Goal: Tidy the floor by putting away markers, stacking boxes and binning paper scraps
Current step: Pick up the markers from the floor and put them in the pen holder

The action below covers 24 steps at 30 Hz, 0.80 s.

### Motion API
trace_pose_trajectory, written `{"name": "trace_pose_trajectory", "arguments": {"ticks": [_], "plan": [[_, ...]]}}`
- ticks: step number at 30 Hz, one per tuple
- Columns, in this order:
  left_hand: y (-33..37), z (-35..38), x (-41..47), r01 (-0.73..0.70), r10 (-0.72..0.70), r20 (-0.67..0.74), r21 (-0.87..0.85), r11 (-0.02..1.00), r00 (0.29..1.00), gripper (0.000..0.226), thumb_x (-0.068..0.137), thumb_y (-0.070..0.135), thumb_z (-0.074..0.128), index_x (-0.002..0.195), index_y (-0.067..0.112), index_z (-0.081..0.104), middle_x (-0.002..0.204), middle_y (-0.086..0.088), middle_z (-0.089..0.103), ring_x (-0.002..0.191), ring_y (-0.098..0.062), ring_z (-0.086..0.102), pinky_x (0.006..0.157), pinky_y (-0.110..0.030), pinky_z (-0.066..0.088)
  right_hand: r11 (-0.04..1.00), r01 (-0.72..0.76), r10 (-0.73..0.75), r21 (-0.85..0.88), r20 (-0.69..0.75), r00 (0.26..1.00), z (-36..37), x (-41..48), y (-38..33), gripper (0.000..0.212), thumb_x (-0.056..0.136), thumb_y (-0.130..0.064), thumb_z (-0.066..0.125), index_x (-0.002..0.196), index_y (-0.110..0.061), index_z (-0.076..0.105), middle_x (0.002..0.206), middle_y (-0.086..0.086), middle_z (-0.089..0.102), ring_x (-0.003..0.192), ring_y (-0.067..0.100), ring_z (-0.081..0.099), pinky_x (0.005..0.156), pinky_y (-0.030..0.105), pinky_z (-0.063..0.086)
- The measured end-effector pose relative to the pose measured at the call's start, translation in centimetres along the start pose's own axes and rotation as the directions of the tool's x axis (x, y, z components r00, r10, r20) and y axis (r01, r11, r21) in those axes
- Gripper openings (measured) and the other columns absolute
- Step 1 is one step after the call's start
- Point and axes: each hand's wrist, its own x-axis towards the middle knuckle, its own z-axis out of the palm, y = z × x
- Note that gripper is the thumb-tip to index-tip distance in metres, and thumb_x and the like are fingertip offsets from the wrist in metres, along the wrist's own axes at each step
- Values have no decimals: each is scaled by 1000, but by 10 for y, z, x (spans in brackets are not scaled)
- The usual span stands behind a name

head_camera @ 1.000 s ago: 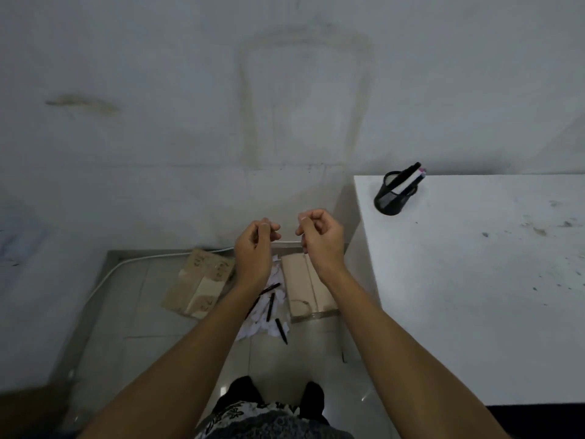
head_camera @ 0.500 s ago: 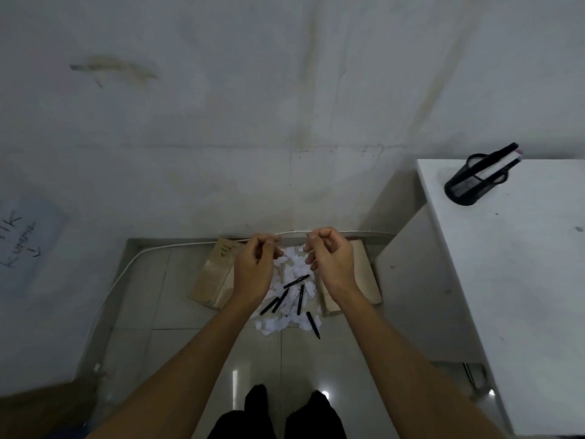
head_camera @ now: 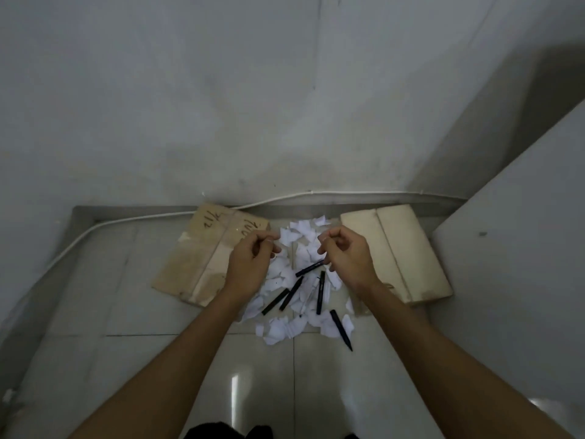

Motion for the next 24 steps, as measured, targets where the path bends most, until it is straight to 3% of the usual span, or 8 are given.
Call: {"name": "trace_pose_trajectory", "arguments": {"ticks": [4,7,11,14,16,20,24], "plan": [[-91,27,15,-18,14,51,77,997,999,23,99,17,50,92,29,68,84,5,72,83,-22,67,76,-38,55,994,33,-31,-101,18,999,24,23,95,15,91,-26,64,77,-31,65,72,-2,72,61,11,65,54,27,52],[-147,44,26,-56,44,101,122,991,994,21,100,17,49,99,23,69,87,5,72,81,-23,66,75,-39,55,986,80,-71,-146,68,995,37,36,150,11,86,-40,61,81,-32,66,73,-4,72,65,10,68,57,27,54],[-207,64,34,-91,68,160,143,985,985,19,100,16,50,104,19,68,91,4,71,77,-2,64,69,-16,50,975,115,-95,-189,113,989,46,50,207,12,89,-32,64,81,-23,67,70,1,71,64,12,68,59,32,57],[-245,74,38,-136,101,183,188,973,978,18,97,15,54,96,26,68,89,8,71,76,2,63,65,-8,48,960,119,-91,-252,119,989,43,58,244,12,91,-27,65,80,-22,67,71,2,71,59,11,65,57,31,54],[-269,77,39,-169,122,195,248,954,973,19,94,14,59,90,30,67,89,7,71,77,2,65,67,-10,48,945,102,-67,-311,121,990,41,57,271,13,92,-24,64,80,-22,67,74,2,72,63,11,66,59,30,52],[-313,77,38,-139,84,166,359,923,983,23,92,15,62,81,35,65,89,9,71,75,-3,65,69,-24,51,914,20,14,-405,81,997,45,50,321,8,89,-20,66,86,-13,65,84,10,70,84,26,67,79,45,56],[-345,90,31,-86,56,78,461,883,995,11,88,17,65,90,27,69,92,7,69,76,-2,60,63,-20,45,875,-48,39,-482,-29,999,59,36,354,22,87,-28,70,98,-13,58,94,6,62,95,26,62,76,32,48]]}}
